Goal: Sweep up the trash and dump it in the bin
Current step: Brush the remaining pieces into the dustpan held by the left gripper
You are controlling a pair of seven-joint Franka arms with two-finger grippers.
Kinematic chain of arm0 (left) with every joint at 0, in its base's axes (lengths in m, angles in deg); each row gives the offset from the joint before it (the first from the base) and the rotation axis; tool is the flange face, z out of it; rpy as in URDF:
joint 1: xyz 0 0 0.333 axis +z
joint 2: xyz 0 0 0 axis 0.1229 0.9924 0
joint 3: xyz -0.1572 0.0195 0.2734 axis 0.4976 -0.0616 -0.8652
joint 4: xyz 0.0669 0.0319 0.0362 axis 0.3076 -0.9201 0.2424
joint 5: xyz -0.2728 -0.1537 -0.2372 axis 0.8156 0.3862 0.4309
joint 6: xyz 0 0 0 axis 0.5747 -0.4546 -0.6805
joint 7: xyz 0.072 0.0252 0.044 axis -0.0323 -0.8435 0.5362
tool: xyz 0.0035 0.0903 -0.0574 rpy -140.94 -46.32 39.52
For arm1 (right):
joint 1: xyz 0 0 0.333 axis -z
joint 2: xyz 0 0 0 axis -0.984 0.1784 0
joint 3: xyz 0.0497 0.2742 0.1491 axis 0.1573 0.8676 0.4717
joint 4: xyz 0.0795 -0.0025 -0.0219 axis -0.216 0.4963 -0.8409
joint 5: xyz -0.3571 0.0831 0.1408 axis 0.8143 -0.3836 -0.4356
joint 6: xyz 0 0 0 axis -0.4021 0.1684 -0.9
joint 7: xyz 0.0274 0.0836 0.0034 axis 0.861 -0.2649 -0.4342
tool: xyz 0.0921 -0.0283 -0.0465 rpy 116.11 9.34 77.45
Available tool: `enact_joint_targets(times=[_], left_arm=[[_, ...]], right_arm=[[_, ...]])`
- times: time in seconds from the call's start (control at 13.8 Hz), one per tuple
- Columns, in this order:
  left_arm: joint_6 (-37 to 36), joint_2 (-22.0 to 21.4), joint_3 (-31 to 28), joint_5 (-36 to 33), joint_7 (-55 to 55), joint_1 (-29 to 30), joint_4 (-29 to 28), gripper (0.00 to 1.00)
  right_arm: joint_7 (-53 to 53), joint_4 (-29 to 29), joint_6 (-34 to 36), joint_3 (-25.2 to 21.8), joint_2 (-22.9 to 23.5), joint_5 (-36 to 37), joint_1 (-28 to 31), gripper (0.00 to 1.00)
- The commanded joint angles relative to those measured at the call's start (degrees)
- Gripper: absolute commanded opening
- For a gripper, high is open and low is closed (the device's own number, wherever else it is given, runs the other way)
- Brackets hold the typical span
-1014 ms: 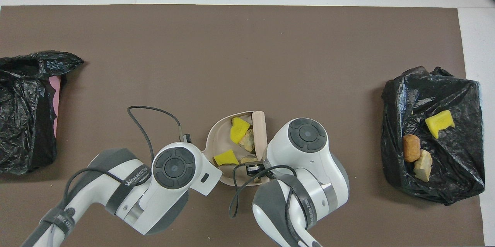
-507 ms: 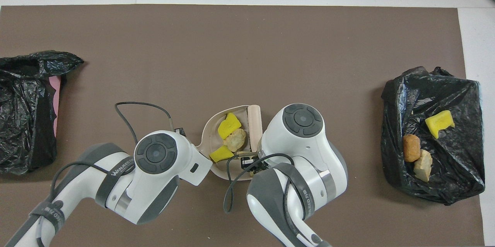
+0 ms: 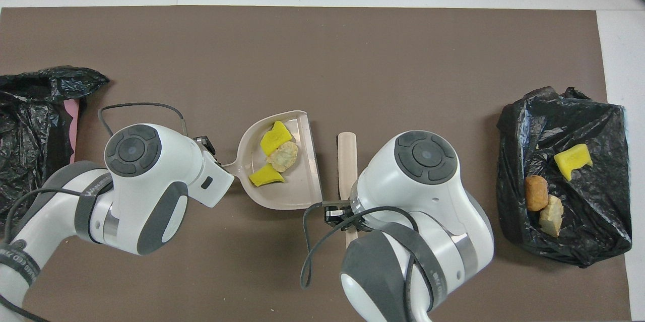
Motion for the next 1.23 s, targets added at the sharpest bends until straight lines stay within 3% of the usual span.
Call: enact_joint_targets(times=[0.0,0.22,0.51,0.8,1.16], left_arm=[[-2.2,-0.3,0.2,0.9,-1.0,-0.3,0.9,0.00],[-3.9,-0.7,0.2,-5.1,0.2,-2.5,0.8,0.00],[-4.8,-4.8,0.2,-16.8,13.5,-9.4,-3.4,0.00],[-5.2,-8.8,0.5,-17.6,24.5,-14.7,-8.5,0.00],[-3.4,-7.7,0.6,-17.4,28.7,-15.4,-9.5,0.00]], right_arm=[[-5.3,5.4,-0.6,0.2,-3.0,5.7,3.1,0.00],[-6.2,10.5,0.4,0.3,-5.6,10.7,5.9,0.00],[-6.2,15.0,-0.9,0.6,-5.5,10.5,5.0,0.00],[-7.4,15.2,-7.1,0.7,-2.6,5.4,1.7,0.00],[-4.5,11.6,-17.0,0.8,3.5,-4.1,-5.5,0.00]])
